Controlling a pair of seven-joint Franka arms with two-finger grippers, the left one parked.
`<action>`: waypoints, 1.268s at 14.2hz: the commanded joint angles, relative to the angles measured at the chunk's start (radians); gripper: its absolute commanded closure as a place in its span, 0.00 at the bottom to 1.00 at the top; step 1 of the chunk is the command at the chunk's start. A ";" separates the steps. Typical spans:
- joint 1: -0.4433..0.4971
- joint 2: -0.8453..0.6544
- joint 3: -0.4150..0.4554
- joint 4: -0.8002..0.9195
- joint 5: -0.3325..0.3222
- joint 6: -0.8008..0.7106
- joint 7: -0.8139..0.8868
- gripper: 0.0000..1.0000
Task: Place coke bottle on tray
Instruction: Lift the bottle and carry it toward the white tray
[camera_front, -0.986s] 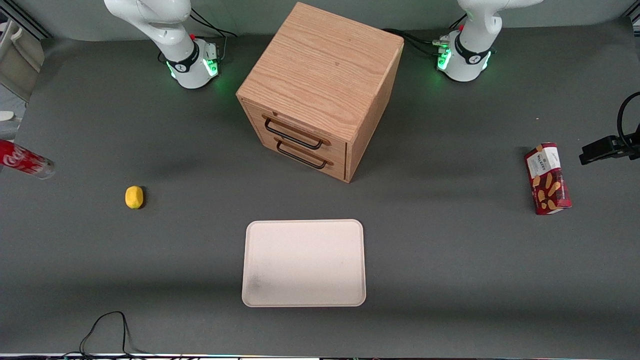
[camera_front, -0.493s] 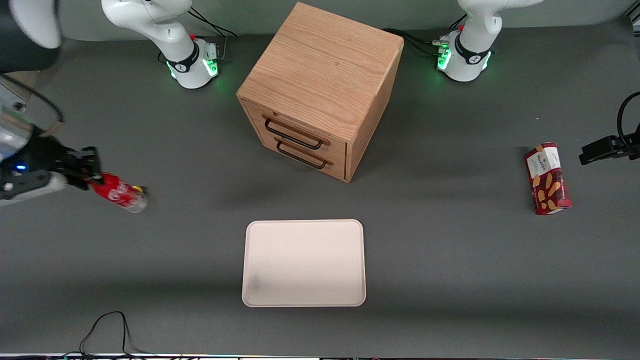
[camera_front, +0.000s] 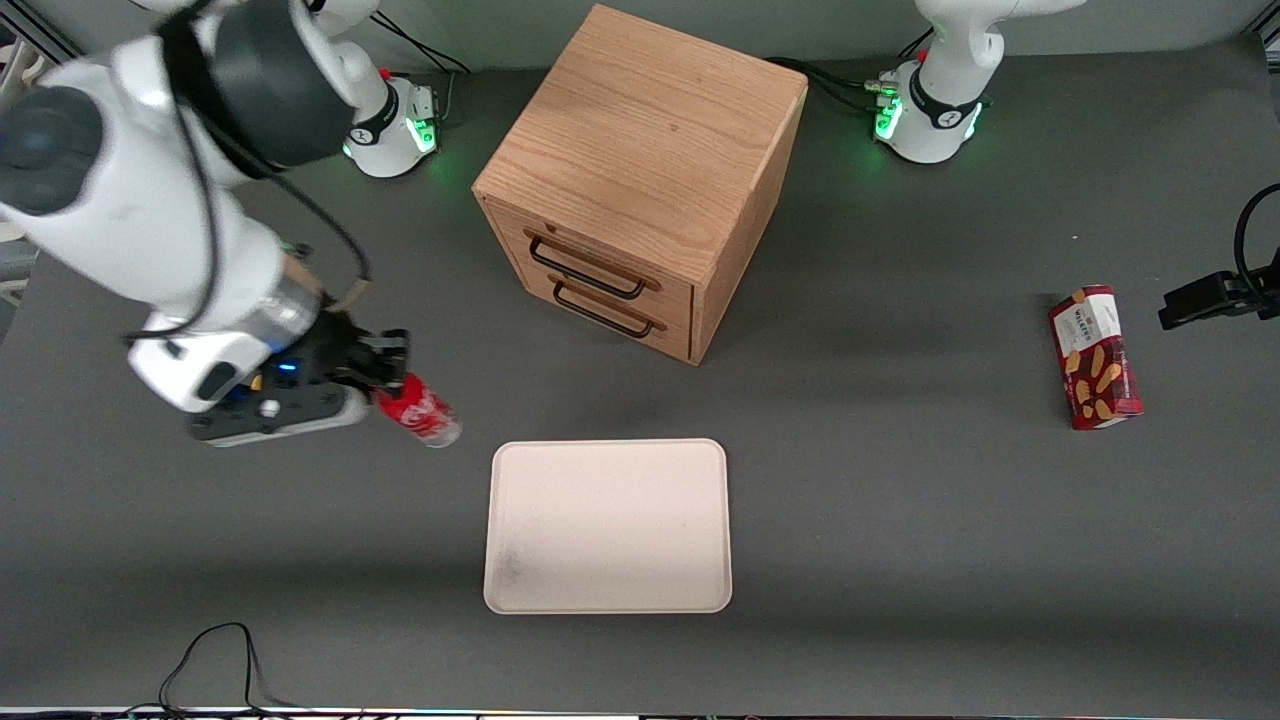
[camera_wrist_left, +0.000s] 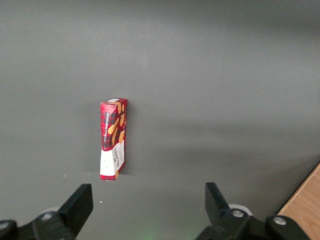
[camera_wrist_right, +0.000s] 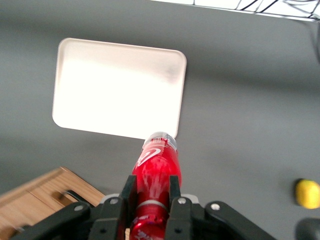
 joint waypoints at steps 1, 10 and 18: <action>0.015 0.050 -0.014 0.085 0.025 0.006 0.048 1.00; -0.049 0.245 -0.022 0.083 0.020 0.343 -0.038 1.00; -0.054 0.389 -0.004 0.068 0.028 0.461 -0.072 1.00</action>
